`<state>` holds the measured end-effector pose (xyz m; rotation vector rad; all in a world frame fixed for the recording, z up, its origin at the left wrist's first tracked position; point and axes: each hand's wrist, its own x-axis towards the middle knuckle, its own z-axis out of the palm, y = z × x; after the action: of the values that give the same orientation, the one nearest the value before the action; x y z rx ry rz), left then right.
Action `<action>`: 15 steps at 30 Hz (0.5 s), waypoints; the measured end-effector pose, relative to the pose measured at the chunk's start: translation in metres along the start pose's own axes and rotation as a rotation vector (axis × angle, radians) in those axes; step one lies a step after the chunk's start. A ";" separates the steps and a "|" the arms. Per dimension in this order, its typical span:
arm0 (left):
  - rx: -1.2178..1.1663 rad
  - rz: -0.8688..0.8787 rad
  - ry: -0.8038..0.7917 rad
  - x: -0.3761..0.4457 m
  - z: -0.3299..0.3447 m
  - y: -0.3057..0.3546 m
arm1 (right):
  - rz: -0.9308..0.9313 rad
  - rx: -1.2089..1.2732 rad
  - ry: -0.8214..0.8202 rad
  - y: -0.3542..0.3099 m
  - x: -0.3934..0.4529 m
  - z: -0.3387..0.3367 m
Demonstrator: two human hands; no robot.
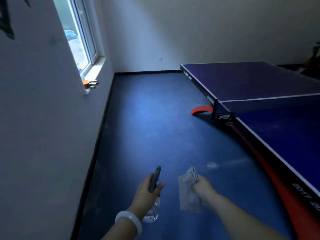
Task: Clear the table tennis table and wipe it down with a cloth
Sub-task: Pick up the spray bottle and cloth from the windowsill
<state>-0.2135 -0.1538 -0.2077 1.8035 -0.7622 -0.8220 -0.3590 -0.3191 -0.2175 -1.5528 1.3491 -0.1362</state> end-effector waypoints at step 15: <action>0.259 0.167 -0.345 0.217 0.145 0.092 | 0.068 0.357 0.022 -0.002 0.126 -0.166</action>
<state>-0.2181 -0.4305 -0.2074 1.8121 -1.2751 -0.9700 -0.4199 -0.5182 -0.2020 -1.2077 1.3111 -0.3340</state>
